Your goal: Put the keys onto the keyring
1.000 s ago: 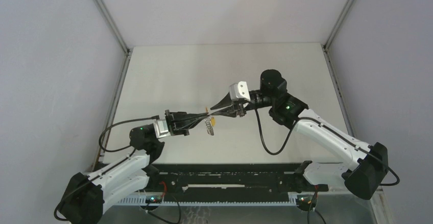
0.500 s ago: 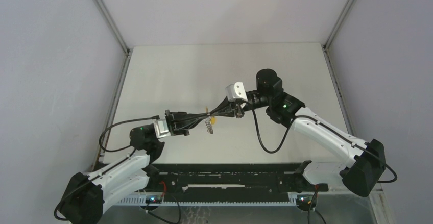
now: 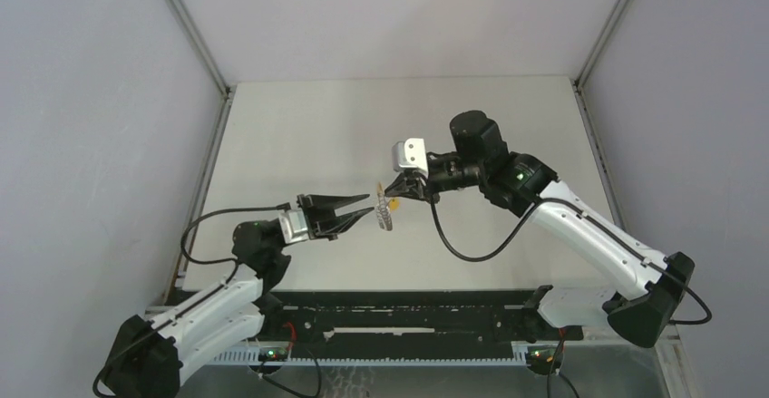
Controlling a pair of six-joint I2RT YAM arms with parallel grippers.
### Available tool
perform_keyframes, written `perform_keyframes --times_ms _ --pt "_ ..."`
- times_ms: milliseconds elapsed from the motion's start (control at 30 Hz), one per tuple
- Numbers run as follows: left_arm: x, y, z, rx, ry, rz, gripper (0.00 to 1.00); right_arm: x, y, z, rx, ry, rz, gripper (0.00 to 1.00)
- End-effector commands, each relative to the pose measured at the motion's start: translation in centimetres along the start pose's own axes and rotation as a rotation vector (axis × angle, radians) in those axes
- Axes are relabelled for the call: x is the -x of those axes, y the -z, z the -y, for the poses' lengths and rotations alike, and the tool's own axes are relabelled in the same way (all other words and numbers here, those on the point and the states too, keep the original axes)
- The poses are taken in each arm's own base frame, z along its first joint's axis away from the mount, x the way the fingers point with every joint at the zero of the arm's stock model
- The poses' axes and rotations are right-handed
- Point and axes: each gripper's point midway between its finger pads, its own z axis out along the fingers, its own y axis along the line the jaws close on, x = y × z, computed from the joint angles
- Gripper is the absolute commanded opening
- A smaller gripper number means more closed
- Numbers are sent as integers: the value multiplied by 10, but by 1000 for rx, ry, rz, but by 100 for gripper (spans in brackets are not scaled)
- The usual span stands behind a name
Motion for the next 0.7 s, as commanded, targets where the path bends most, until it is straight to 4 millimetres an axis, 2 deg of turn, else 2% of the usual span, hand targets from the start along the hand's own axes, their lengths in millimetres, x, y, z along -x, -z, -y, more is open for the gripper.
perform_keyframes --times_ms 0,67,200,667 --pt "-19 4 -7 33 -17 -116 35 -27 15 1 -79 -39 -242 0" --pt "-28 6 -9 34 -17 -172 36 -34 18 -1 -86 -54 -313 0" --pt "-30 2 -9 15 3 -192 38 -45 22 -8 -71 -80 -406 0" --pt "-45 -11 15 -147 90 -251 38 -55 2 -9 -11 -56 -526 0"
